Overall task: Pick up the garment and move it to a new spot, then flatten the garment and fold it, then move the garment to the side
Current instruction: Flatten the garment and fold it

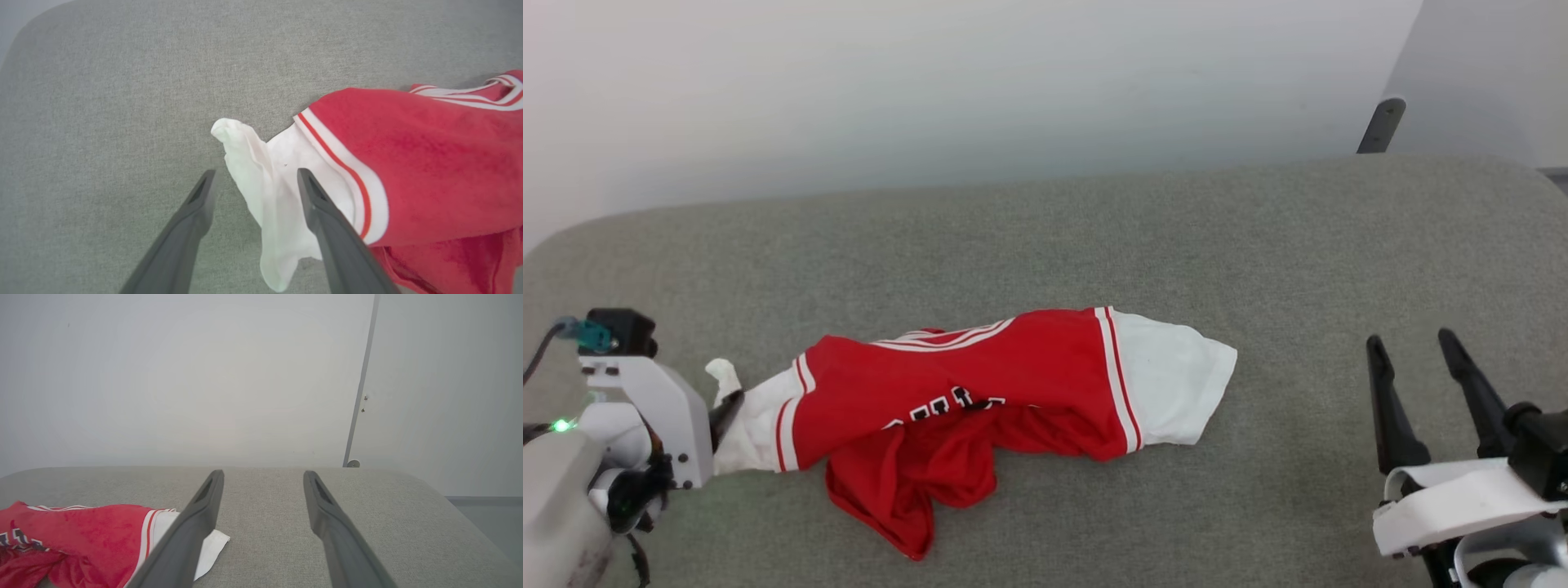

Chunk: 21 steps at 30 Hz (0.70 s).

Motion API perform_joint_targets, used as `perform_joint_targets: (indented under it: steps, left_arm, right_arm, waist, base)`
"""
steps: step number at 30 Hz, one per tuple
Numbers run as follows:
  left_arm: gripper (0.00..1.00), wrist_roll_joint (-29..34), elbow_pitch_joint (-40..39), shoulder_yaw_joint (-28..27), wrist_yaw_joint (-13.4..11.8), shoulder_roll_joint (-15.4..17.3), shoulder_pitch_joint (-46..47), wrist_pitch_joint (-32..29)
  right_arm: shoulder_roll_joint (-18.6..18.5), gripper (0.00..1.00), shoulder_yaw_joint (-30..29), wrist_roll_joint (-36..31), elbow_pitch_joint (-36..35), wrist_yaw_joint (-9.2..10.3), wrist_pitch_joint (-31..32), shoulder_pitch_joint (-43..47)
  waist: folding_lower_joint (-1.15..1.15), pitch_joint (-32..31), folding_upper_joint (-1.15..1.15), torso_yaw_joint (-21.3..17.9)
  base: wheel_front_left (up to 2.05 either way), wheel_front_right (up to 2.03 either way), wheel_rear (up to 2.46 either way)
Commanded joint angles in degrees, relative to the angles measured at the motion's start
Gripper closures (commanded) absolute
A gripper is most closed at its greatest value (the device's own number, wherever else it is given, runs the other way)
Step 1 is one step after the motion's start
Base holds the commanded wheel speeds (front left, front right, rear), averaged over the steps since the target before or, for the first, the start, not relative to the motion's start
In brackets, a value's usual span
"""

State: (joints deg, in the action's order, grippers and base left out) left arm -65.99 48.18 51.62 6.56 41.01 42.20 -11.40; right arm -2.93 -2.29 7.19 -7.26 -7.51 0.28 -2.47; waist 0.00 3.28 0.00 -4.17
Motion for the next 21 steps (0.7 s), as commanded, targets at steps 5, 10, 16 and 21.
perform_joint_targets:
  steps: [5, 10, 16, 21]
  left_arm:
    - [0.07, -0.7, 1.9, -0.2, -0.5, -0.3, -0.8, -0.4]
    - [1.00, -1.7, 3.1, -0.3, -0.1, -0.6, -1.1, -1.3]
    - [1.00, -2.7, 4.3, -0.8, 0.0, -0.7, -0.5, -2.2]
    - [1.00, -3.4, 5.4, -1.6, -0.5, 0.1, -0.5, -1.7]
  right_arm:
    - [0.1, 0.00, -0.1, -0.6, -2.8, 0.03, -0.1, -1.3]
    - [0.1, 0.00, -0.5, -0.7, -4.3, 0.03, 0.2, -1.4]
    - [0.1, 0.00, -0.7, -1.1, -5.0, 0.03, 0.4, -1.1]
    - [0.1, 0.00, -0.6, -1.3, -5.2, 0.03, 0.7, -0.8]
  waist:
    - [0.00, 1.9, 0.00, -1.0]
    - [0.00, 2.5, 0.00, -1.3]
    - [0.00, 2.5, 0.00, -0.8]
    - [0.00, 2.1, 0.00, -0.1]
  base:
    - [0.00, 0.00, 0.00]
    - [0.00, 0.00, 0.00]
    - [0.00, 0.00, 0.00]
    - [0.00, 0.00, 0.00]
